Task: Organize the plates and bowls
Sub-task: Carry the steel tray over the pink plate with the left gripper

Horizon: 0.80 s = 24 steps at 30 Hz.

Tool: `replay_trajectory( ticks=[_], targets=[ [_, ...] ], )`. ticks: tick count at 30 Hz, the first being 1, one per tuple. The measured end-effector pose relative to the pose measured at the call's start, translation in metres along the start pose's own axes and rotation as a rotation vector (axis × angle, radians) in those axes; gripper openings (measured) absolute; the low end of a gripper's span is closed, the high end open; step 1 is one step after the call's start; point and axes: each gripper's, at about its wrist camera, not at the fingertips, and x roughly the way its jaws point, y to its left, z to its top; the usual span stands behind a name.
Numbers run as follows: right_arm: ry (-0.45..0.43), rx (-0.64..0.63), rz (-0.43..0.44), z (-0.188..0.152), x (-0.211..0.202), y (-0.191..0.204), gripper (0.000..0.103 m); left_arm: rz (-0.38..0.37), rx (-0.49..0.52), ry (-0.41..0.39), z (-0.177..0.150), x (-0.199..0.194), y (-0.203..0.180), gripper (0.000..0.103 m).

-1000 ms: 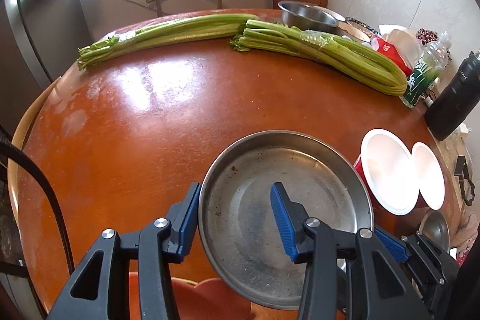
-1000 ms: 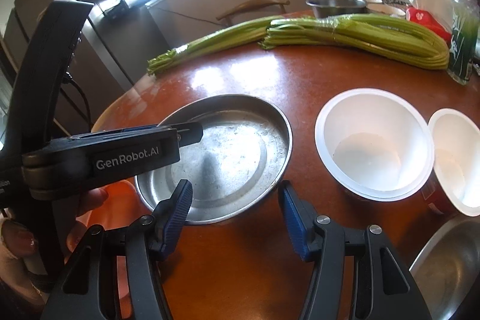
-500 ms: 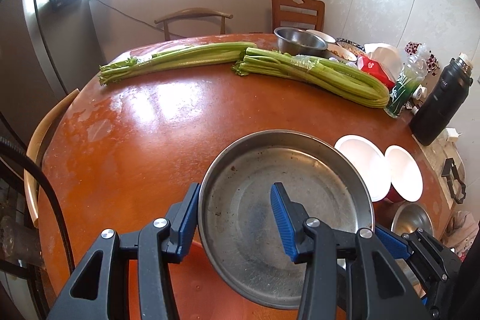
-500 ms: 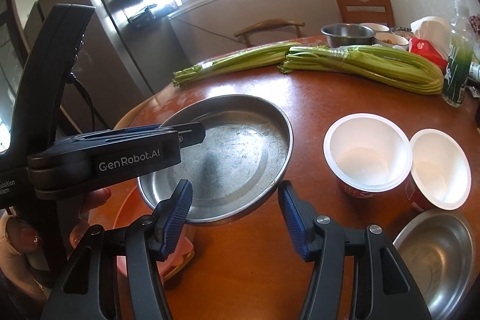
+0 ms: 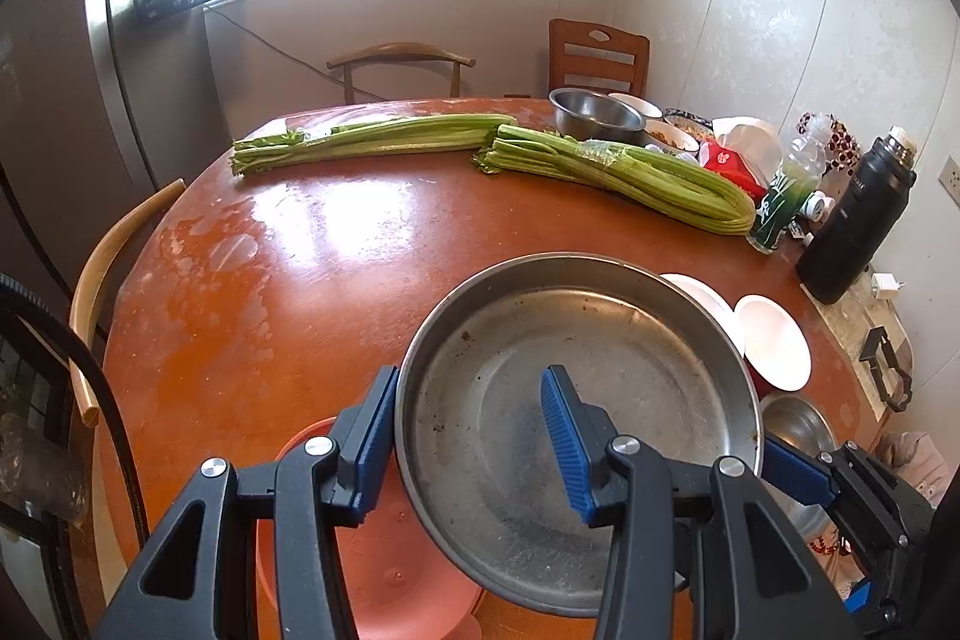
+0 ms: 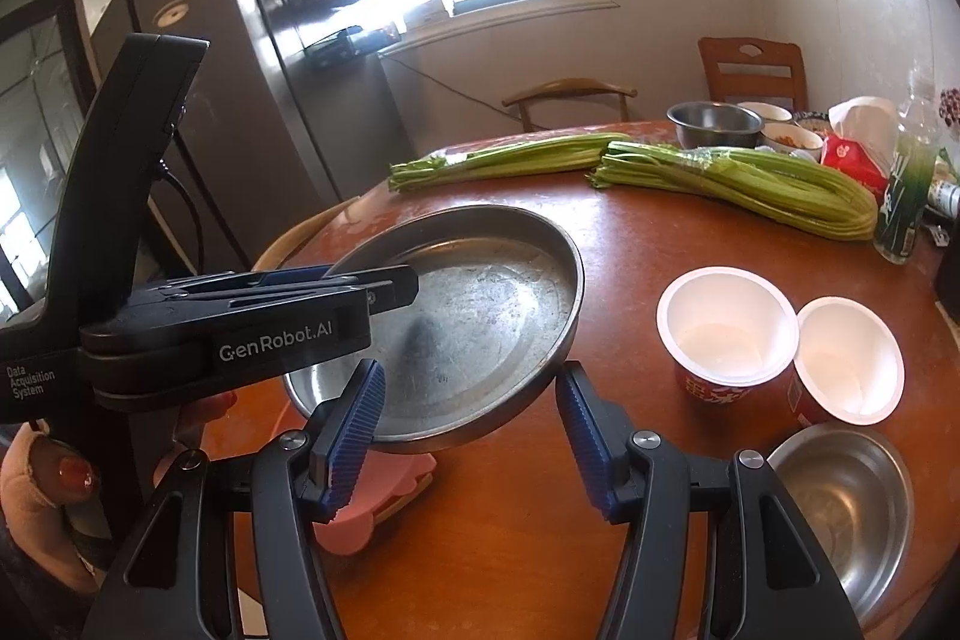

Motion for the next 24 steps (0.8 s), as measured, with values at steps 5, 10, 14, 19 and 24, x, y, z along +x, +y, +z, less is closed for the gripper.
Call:
replay_trajectory(
  ticks=[5, 10, 14, 19, 24],
  targets=[
    [-0.004, -0.027, 0.023, -0.002, -0.006, 0.013, 0.061, 0.015, -0.01, -0.025, -0.006, -0.017, 0.008, 0.047],
    [-0.018, -0.06, 0.053, -0.002, -0.012, 0.029, 0.061, 0.029, -0.027, -0.041, -0.014, -0.035, 0.019, 0.047],
    [-0.023, -0.094, 0.07, -0.004, -0.015, 0.044, 0.061, 0.055, -0.036, -0.051, -0.021, -0.047, 0.029, 0.047],
    [-0.017, -0.127, 0.092, -0.006, -0.012, 0.058, 0.061, 0.076, -0.048, -0.061, -0.03, -0.056, 0.041, 0.047],
    [-0.007, -0.156, 0.107, -0.009, -0.005, 0.067, 0.061, 0.082, -0.074, -0.07, -0.039, -0.06, 0.053, 0.047]
  ],
)
